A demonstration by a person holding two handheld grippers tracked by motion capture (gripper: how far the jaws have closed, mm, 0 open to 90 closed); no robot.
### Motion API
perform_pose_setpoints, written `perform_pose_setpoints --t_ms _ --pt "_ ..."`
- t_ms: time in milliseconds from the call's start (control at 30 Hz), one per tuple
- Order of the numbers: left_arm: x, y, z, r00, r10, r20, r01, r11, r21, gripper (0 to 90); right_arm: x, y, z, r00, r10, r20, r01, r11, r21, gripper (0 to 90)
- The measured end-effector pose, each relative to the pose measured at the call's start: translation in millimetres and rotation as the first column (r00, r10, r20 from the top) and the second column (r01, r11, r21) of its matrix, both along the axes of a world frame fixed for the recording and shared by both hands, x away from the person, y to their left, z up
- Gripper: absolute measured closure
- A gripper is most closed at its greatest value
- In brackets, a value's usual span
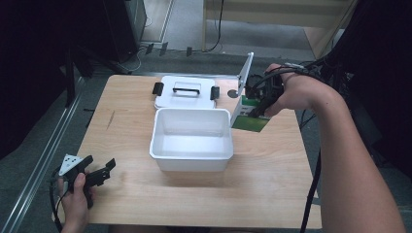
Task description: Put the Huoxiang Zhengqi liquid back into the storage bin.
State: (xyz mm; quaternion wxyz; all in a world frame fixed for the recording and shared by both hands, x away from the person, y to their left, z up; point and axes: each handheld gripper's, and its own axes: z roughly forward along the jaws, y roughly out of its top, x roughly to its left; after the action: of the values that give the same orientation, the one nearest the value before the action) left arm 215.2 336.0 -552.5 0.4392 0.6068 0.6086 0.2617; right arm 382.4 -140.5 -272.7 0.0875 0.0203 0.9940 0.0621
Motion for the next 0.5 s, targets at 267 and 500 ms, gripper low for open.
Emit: perform_pose_setpoints --t_ms 267,500 --pt "0.1 0.0 -0.1 1.0 0.0 0.002 0.0 1.0 -0.002 8.8 1.6 16.1 0.9 1.0 0.004 -0.002 -0.004 0.9999 -0.011 64.9" --pt "0.2 0.2 -0.1 1.0 -0.004 0.0 0.004 1.0 -0.002 8.8 1.7 33.4 2.2 0.9999 -0.011 -0.005 0.011 0.9999 -0.011 64.9"
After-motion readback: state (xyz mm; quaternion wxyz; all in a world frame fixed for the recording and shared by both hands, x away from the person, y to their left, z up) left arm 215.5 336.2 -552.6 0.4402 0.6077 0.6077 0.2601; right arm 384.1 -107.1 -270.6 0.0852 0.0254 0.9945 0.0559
